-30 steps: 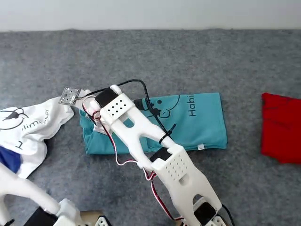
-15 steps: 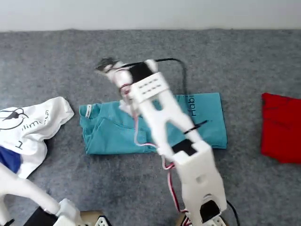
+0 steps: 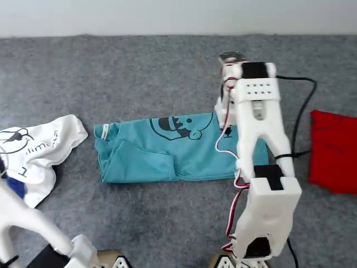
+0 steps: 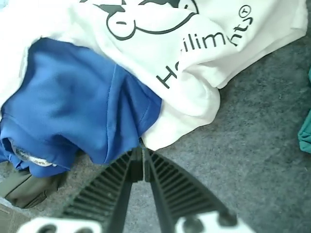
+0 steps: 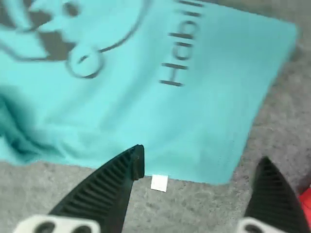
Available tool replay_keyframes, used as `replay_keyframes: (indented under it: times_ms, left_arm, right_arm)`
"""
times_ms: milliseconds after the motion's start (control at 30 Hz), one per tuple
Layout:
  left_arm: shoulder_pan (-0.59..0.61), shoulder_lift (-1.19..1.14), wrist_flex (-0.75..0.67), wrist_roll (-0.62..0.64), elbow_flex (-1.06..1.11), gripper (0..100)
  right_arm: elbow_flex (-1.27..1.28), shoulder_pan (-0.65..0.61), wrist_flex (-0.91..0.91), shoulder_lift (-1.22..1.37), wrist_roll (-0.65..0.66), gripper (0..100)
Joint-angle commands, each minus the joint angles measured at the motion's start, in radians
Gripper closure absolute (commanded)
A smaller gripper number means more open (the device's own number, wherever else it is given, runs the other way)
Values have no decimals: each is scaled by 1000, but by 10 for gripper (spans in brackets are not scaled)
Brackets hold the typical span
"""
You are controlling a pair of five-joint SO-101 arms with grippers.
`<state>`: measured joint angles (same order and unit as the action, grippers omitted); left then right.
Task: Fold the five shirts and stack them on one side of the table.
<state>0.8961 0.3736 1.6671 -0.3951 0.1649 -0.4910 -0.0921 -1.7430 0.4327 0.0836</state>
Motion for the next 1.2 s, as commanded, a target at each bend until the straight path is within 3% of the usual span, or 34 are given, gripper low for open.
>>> replay_keyframes:
  times_ms: [0,467,567,767,867,1000,1167]
  left_arm:
    - [-46,21,-14,-3,-4,986]
    - [-55,21,-9,-3,-2,986]
    - [-55,21,-11,-3,-2,986]
    - [-57,21,-9,-3,-2,986]
    - [-58,21,-8,-3,-2,986]
    - [-58,21,-8,-3,-2,986]
    - [-58,23,-8,-3,-2,986]
  right_arm:
    - [-3,53,42,-10,-35,630]
    - [-6,71,165,306,-51,638]
    - [-8,77,182,351,-44,712]
    - [-8,77,163,371,-3,953]
    - [-8,81,143,323,3,987]
    - [-8,151,116,239,97,989]
    - [-8,323,125,171,313,989]
